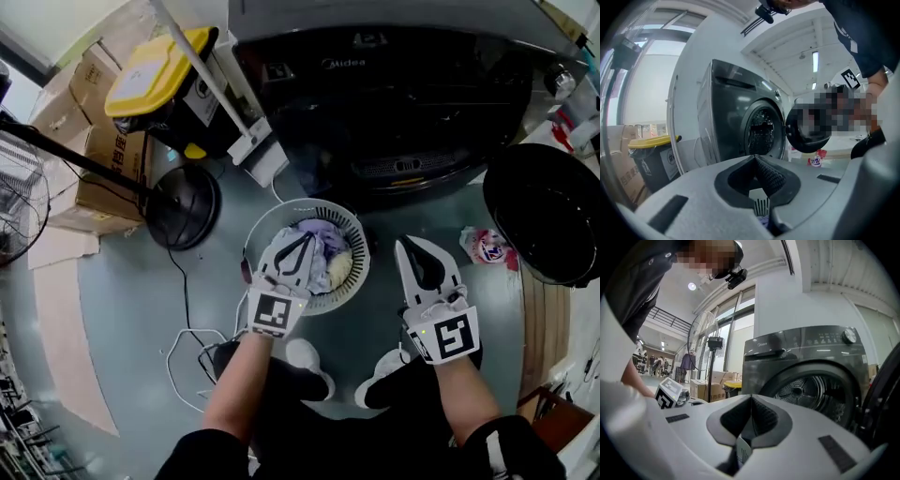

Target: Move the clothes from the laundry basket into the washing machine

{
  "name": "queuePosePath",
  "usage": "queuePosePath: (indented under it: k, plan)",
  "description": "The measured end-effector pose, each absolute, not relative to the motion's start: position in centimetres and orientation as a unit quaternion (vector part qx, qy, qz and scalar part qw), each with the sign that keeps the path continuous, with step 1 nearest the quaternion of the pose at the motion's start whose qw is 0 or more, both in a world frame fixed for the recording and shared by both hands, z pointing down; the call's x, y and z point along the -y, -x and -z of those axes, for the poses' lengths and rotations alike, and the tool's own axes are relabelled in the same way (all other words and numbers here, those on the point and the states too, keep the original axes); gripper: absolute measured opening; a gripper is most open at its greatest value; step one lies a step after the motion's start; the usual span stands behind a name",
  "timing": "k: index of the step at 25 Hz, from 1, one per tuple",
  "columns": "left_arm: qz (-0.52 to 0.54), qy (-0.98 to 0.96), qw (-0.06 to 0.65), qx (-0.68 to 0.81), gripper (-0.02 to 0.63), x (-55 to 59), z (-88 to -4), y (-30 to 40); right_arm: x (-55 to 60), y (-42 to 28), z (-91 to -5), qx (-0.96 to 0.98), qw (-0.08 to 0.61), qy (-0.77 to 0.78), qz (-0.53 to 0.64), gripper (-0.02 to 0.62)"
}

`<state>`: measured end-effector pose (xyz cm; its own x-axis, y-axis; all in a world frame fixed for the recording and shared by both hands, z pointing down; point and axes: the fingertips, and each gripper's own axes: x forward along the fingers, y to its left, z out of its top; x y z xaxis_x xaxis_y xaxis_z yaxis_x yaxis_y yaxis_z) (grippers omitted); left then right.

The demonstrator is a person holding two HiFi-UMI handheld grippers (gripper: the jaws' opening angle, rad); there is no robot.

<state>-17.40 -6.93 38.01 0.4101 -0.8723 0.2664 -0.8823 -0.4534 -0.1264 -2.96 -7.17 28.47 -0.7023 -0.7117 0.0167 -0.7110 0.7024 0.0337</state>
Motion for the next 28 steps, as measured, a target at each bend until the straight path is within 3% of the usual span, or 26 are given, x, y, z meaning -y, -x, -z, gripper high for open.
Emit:
queuePosePath:
  k: [3,14,19,23,28]
  plan:
    - [-0.16,-0.837,-0.013,0.523,0.005,7.9,-41.3,18.9,7.8,4.1,-31.6,0.926,0.016,-0.377,0.015,0.009]
    - [-0.327,-0.814,0.039,0.478,0.009,8.5,-56.4,20.8,8.6,6.0,-38.6,0.94,0.005,-0.341,-0.005,0.009]
    - [-0.408,-0.806,0.09,0.42,0.145,7.9,-62.3,20.7,8.4,6.6,-39.9,0.944,0.006,-0.329,-0.012,0.009]
    - [-0.501,-0.796,0.121,0.319,0.316,6.0,-67.5,20.4,7.7,6.3,-41.1,0.948,0.016,-0.317,-0.023,0.009]
    - [-0.608,-0.753,0.151,0.203,0.383,3.2,-73.5,21.8,6.3,6.3,-42.5,0.954,0.033,-0.294,-0.036,0.081]
